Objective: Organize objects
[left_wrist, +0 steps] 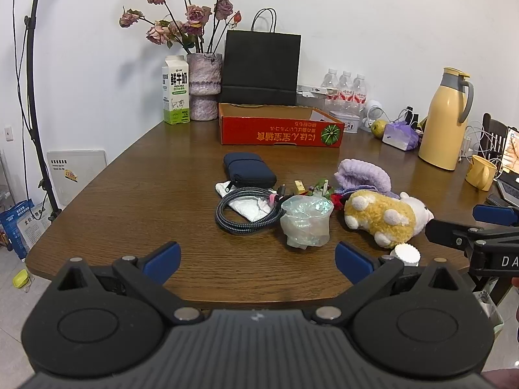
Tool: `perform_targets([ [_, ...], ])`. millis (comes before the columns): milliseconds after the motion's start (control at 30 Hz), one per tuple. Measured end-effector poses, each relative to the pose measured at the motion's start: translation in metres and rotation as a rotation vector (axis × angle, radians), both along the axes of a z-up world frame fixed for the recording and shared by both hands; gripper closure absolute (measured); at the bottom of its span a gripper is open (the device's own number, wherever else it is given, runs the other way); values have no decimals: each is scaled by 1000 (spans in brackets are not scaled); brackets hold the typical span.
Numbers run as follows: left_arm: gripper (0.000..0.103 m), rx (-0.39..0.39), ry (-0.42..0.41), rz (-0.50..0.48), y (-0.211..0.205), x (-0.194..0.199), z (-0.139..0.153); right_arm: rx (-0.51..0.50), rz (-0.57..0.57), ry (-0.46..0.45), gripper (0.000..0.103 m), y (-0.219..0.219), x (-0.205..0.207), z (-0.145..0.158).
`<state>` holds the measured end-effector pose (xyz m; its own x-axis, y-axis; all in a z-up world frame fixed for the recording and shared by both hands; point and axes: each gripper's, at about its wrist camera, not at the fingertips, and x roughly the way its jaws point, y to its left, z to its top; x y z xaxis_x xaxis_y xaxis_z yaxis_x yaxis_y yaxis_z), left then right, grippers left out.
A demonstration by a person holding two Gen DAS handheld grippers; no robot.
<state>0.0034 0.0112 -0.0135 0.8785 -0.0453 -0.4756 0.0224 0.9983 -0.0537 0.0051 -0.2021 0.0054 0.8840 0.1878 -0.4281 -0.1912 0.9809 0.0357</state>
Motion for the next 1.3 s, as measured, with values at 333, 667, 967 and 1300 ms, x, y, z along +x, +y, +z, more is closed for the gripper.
perform_targets([
  [333, 0, -2, 6, -14, -1, 0, -3, -27, 9, -7, 0, 3, -1, -6],
  [667, 0, -21, 23, 18, 3, 13, -17, -50, 13, 12, 7, -2, 9, -31],
  [967, 0, -24, 37, 23, 3, 21, -27, -30, 55, 35, 27, -6, 25, -56],
  [1300, 0, -25, 49, 29, 3, 28, -33, -27, 85, 60, 56, 1, 41, -75],
])
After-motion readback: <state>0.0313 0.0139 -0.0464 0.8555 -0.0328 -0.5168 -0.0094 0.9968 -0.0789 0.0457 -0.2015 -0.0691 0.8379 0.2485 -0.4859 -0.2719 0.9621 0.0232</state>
